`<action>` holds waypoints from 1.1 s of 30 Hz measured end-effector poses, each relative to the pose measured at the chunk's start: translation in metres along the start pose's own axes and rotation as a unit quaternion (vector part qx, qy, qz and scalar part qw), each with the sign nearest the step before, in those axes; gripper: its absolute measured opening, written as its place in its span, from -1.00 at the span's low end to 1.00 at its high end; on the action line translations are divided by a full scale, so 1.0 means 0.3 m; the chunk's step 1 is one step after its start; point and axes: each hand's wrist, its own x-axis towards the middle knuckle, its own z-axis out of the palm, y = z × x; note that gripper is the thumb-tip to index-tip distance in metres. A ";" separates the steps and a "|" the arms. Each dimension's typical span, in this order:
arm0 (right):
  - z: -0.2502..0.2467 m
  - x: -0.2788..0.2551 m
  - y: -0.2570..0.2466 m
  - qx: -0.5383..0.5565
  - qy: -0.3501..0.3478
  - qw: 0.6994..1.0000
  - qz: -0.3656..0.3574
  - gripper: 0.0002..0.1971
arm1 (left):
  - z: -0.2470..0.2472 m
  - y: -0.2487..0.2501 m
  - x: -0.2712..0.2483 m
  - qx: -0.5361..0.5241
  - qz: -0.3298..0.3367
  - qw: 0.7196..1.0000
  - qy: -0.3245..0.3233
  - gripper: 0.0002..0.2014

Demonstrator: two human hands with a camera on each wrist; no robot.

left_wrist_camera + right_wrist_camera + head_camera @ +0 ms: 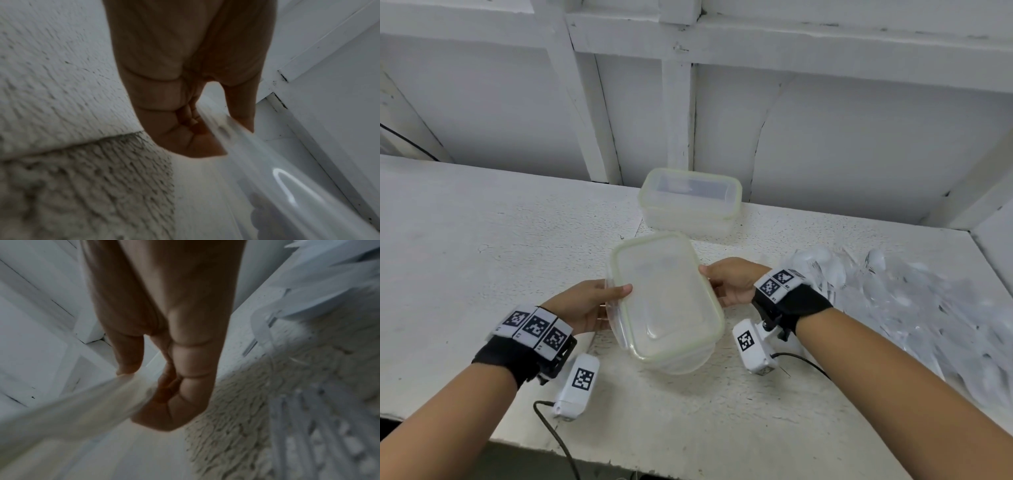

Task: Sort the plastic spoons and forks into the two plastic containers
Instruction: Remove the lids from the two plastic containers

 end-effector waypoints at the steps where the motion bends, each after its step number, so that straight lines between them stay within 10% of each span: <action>1: -0.003 0.004 0.001 -0.001 -0.008 1.000 0.003 -0.83 | 0.005 0.003 -0.004 -0.001 -0.002 1.000 0.001 -0.22; 9: -0.022 0.045 0.030 0.055 -0.085 0.994 -0.047 -0.47 | 0.021 -0.001 -0.012 -0.014 -0.002 1.000 0.016 -0.50; 17: 0.009 0.009 0.044 -0.074 0.058 0.989 -0.117 -0.82 | 0.034 0.008 -0.030 0.006 0.006 0.999 0.041 -0.60; 21: 0.041 -0.079 0.035 -0.363 0.190 0.896 -0.173 -0.49 | 0.042 0.038 -0.055 0.103 0.049 0.987 0.110 -0.65; 28: 0.188 -0.331 0.000 -0.514 0.081 0.795 -0.310 -0.21 | 0.154 0.197 -0.145 0.074 0.208 0.967 0.124 -0.60; 33: 0.163 -0.333 0.000 -0.486 0.217 0.731 -0.427 -0.52 | 0.189 0.226 -0.101 0.099 0.232 0.955 0.157 -0.58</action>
